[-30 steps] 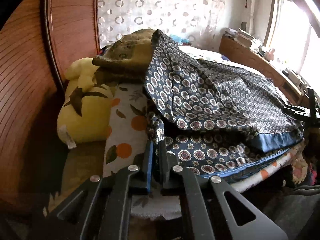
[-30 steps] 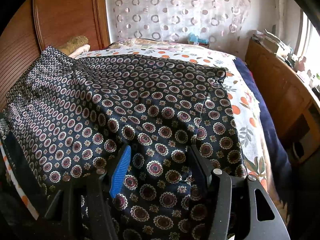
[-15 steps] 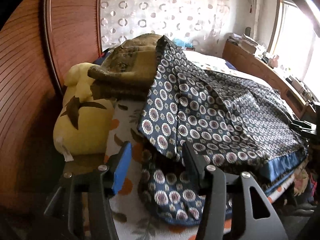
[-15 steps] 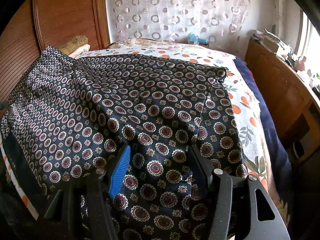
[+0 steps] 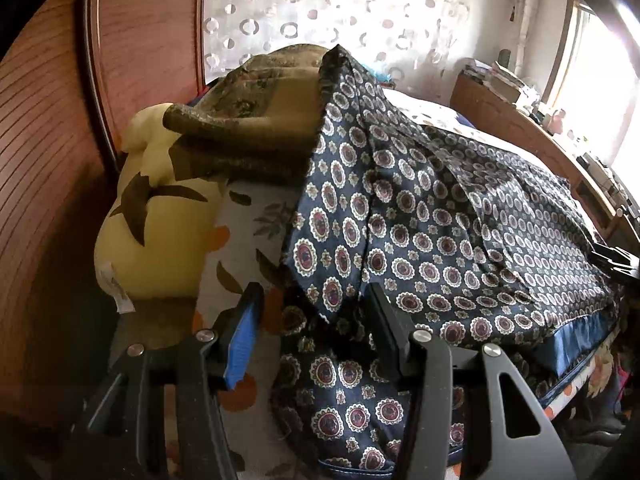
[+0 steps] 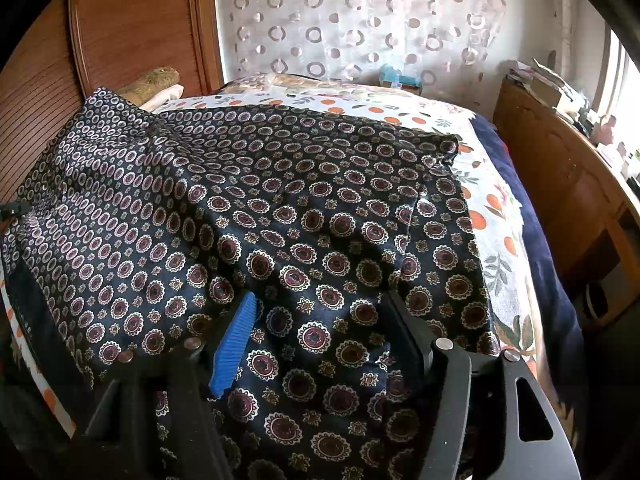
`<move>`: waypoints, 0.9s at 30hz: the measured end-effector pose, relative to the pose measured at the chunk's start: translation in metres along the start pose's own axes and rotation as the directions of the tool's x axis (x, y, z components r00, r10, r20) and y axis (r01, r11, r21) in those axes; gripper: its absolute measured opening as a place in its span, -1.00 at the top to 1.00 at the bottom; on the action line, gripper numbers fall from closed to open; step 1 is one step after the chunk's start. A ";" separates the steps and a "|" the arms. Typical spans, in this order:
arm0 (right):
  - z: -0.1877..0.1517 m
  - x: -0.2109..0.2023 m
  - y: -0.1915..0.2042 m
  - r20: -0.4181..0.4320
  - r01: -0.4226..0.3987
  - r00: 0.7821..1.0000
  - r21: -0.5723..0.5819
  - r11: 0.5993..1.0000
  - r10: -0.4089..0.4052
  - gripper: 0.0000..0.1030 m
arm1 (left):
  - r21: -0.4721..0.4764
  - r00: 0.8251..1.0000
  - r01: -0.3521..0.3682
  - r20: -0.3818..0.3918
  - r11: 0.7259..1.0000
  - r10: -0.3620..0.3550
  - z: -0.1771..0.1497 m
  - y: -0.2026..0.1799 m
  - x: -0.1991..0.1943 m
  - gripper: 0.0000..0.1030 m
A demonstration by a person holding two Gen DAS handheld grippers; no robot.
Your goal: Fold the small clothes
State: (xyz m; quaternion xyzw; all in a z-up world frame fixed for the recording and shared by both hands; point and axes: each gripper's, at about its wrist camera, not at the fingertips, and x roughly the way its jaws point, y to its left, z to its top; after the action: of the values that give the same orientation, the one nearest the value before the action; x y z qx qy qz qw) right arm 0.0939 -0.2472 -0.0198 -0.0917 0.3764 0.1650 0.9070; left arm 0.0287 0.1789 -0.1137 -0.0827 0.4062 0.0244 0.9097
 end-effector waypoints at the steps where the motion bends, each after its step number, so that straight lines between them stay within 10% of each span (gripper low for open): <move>1: 0.000 0.000 0.000 0.000 0.000 1.000 0.000 1.000 0.000 -0.29 | 0.002 1.000 -0.002 -0.002 1.000 0.002 0.000 0.000 0.001 -0.03; 8: 0.000 0.000 0.000 0.000 -0.002 1.000 -0.001 1.000 0.002 -0.30 | 0.005 1.000 -0.022 0.006 1.000 0.022 -0.001 -0.001 0.004 -0.02; 14: 0.000 0.001 0.000 0.000 -0.002 1.000 -0.001 1.000 0.002 -0.30 | 0.004 1.000 0.023 0.010 1.000 -0.023 0.003 -0.006 0.004 0.82; 27: 0.000 0.001 0.000 -0.001 -0.004 1.000 -0.002 1.000 0.004 -0.30 | 0.111 0.958 0.140 0.237 0.984 -0.163 0.040 -0.065 -0.066 0.92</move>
State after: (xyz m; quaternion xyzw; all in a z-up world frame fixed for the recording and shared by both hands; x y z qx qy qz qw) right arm 0.0942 -0.2473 -0.0205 -0.0918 0.3767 0.1672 0.9065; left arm 0.0212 0.1236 -0.0293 -0.0675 0.2837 -0.0542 0.9550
